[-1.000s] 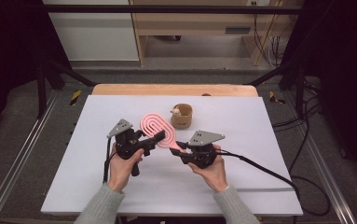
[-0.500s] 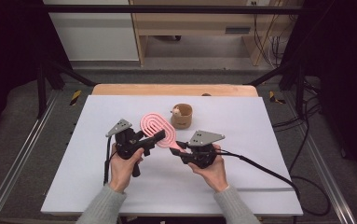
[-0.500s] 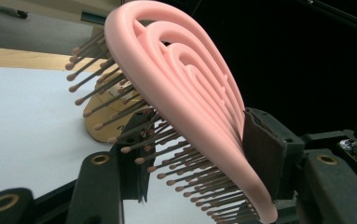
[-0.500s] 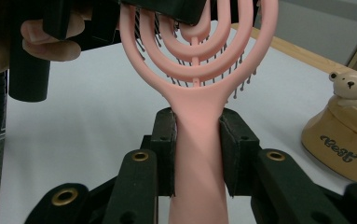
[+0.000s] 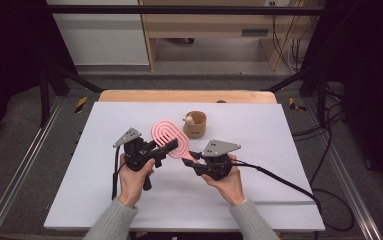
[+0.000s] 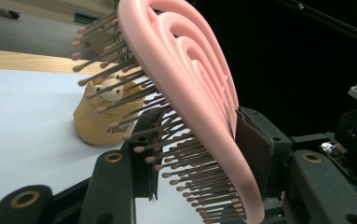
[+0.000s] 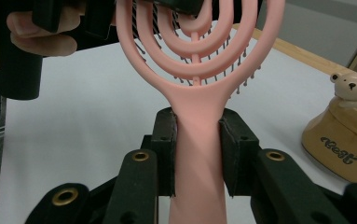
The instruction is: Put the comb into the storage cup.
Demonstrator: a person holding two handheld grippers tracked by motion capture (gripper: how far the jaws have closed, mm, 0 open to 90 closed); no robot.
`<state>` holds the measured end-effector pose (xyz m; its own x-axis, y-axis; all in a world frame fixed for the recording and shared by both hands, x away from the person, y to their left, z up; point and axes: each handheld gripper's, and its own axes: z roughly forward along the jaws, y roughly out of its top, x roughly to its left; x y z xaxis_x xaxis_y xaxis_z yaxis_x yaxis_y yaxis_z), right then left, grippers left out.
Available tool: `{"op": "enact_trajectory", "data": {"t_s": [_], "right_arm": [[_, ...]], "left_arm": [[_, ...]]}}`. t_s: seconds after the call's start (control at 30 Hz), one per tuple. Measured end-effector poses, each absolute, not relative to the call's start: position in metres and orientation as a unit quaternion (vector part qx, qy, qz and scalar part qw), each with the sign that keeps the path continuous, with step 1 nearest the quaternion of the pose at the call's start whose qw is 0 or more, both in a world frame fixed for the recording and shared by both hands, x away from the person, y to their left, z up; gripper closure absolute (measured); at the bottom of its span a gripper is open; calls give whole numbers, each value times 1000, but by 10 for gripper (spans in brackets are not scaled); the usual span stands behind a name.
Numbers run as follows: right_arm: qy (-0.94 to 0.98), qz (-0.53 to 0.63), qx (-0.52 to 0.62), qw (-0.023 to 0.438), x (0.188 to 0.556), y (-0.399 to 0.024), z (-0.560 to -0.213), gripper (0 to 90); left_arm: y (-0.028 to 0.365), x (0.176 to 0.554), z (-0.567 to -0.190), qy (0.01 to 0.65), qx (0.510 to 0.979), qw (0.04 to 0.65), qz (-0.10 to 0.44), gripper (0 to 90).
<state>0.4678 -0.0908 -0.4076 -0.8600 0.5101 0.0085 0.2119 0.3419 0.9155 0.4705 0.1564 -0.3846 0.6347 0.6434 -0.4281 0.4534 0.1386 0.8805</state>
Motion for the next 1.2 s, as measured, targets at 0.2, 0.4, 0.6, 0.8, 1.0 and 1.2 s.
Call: {"op": "enact_trajectory", "data": {"t_s": [0.2,0.4,0.6,0.8,1.0,1.2], "right_arm": [[808,527,222,141,468,-90,-408,702],[810,526,219,139,468,-90,-409,704],[811,525,218,138,468,-89,-409,705],[812,525,217,136,468,-89,-409,704],[813,523,215,135,468,-89,-410,703],[814,522,216,134,468,-90,-409,701]], "left_arm": [[154,467,-383,414,649,634,75,559],[151,464,-378,406,648,640,72,591],[148,462,-376,400,649,643,72,616],[146,460,-375,395,651,643,81,620],[143,458,-373,388,657,641,85,626],[141,457,-372,385,659,640,88,628]]}}
